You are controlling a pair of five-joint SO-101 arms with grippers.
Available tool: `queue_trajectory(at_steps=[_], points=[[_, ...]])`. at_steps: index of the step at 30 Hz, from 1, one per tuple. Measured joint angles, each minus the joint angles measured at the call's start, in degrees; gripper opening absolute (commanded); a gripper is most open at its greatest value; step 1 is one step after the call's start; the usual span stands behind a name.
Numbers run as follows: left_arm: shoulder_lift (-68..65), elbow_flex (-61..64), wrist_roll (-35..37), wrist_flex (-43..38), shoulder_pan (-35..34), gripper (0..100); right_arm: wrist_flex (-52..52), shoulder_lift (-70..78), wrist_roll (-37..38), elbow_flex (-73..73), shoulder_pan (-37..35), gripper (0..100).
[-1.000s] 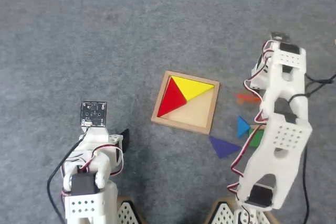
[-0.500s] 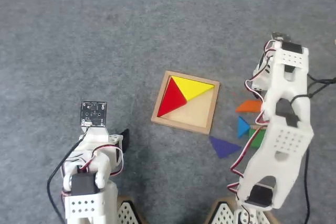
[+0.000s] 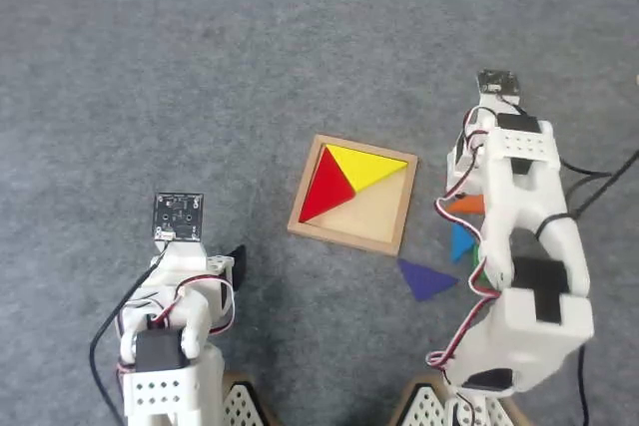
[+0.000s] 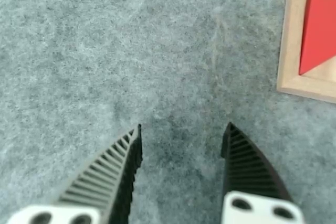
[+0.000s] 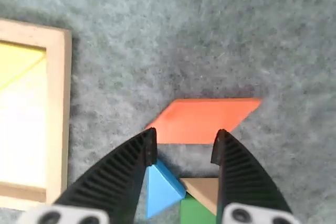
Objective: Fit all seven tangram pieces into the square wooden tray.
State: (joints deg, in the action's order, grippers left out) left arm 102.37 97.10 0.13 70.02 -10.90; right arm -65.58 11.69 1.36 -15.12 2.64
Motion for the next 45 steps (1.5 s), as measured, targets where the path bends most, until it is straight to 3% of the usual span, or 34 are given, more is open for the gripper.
queue_trajectory(at_steps=[23, 35, 45], points=[[0.0, 0.0, 0.0, 0.0, 0.0, 24, -23.38, 36.22, -0.09, 50.64, 0.97, 19.8], [0.0, 0.0, 0.0, 0.0, 0.0, 24, -25.41, 36.92, 4.4, 48.7, 8.79, 19.8], [0.0, 0.0, 0.0, 0.0, 0.0, 24, -10.29, 20.48, 7.38, 22.51, 10.55, 19.6]])
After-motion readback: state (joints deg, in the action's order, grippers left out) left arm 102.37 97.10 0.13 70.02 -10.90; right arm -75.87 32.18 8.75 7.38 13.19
